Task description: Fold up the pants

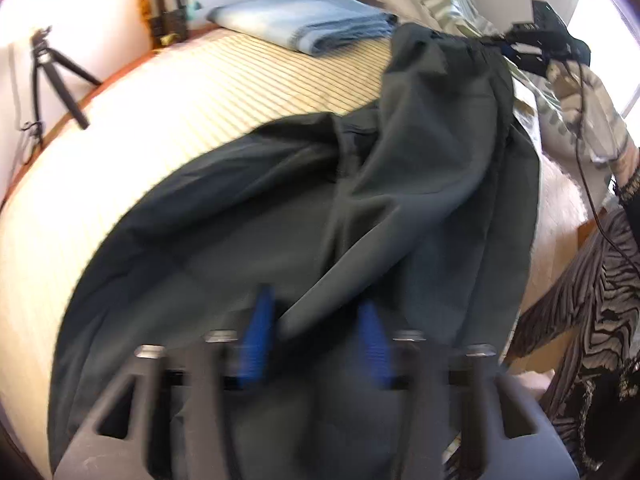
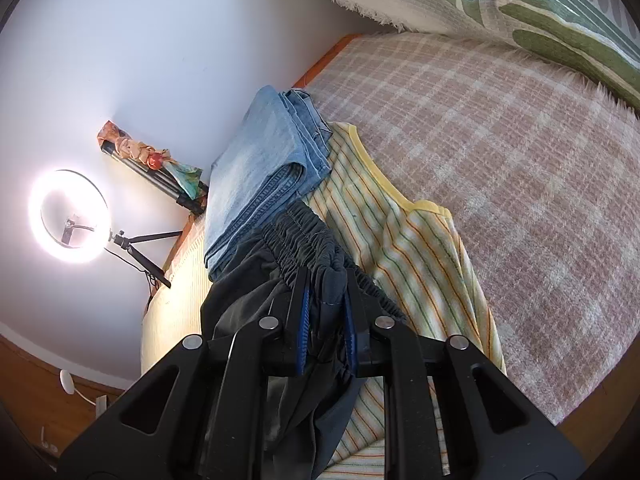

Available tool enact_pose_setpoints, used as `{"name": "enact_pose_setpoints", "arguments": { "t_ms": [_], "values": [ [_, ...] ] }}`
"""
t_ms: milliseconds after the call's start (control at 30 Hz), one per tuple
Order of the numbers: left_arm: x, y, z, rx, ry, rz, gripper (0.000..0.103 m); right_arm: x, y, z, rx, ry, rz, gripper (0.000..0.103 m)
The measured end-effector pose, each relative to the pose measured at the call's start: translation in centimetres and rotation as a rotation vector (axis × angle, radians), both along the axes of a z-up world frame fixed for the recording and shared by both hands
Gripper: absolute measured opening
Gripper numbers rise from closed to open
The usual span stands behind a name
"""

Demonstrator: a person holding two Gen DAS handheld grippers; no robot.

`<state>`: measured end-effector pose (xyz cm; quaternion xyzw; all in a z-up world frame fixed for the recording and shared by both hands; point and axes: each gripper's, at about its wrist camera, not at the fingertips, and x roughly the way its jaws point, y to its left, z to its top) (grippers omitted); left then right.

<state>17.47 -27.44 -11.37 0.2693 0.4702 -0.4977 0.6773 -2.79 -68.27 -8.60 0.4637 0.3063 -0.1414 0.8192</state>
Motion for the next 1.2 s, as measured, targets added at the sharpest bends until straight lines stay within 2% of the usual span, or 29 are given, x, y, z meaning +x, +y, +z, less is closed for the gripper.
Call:
{"name": "enact_pose_setpoints", "arguments": {
  "t_ms": [33,100,200,300,367,433,533,600,633,700,767,833,933,1033,1067,1200],
  "values": [
    [-0.4,0.0,0.1,-0.006,-0.005,-0.010,0.003,0.0,-0.1,0.0,0.000,-0.002,0.001,0.016],
    [-1.3,0.2,0.7,-0.023,-0.029,-0.017,0.003,-0.1,-0.3,0.1,0.005,-0.011,-0.001,0.016],
    [-3.2,1.6,2.7,-0.088,-0.003,-0.023,0.003,-0.5,-0.5,0.3,0.031,-0.041,-0.008,0.016],
    [-5.7,2.5,3.7,-0.108,0.011,-0.065,0.002,-1.1,-0.5,0.9,0.035,-0.064,-0.007,0.016],
    [-7.1,2.8,3.4,-0.101,0.043,-0.094,0.002,-1.3,-0.3,1.0,0.025,-0.060,-0.003,0.016],
    [-8.2,2.8,2.7,-0.084,0.041,-0.129,0.002,-1.3,0.0,1.0,0.011,-0.042,0.003,0.016],
    [-8.3,2.8,1.7,-0.074,0.058,-0.122,0.002,-1.4,0.3,0.7,-0.009,-0.013,0.010,0.016],
    [-7.6,3.1,1.6,-0.067,0.116,-0.095,0.006,-1.5,0.5,0.5,-0.010,-0.005,0.009,0.016],
    [-7.2,3.2,1.7,-0.063,0.116,-0.093,0.012,-1.5,0.4,0.4,-0.009,-0.003,0.007,0.016],
    [-6.3,3.5,2.5,-0.080,0.146,-0.069,0.018,-1.6,0.4,0.4,-0.012,0.000,0.006,0.016],
    [-5.2,3.9,4.2,-0.120,0.168,-0.034,0.034,-1.6,0.3,0.4,-0.012,0.000,0.006,0.016],
    [-3.8,4.1,6.1,-0.174,0.170,0.006,0.044,-1.6,0.3,0.4,-0.015,0.001,0.006,0.016],
    [-1.2,3.0,7.9,-0.222,0.160,0.060,0.044,-1.4,0.4,0.4,-0.017,0.000,0.009,0.016],
    [0.7,0.1,7.0,-0.205,0.169,0.096,0.047,-1.1,0.6,0.5,-0.015,-0.003,0.012,0.016],
    [1.2,-1.1,6.3,-0.184,0.170,0.107,0.053,-1.1,0.6,0.6,-0.018,-0.005,0.013,0.016],
    [2.8,-4.6,2.8,-0.113,0.263,0.166,0.054,-1.1,1.0,0.9,-0.028,-0.007,0.021,0.016]
  ]
}}
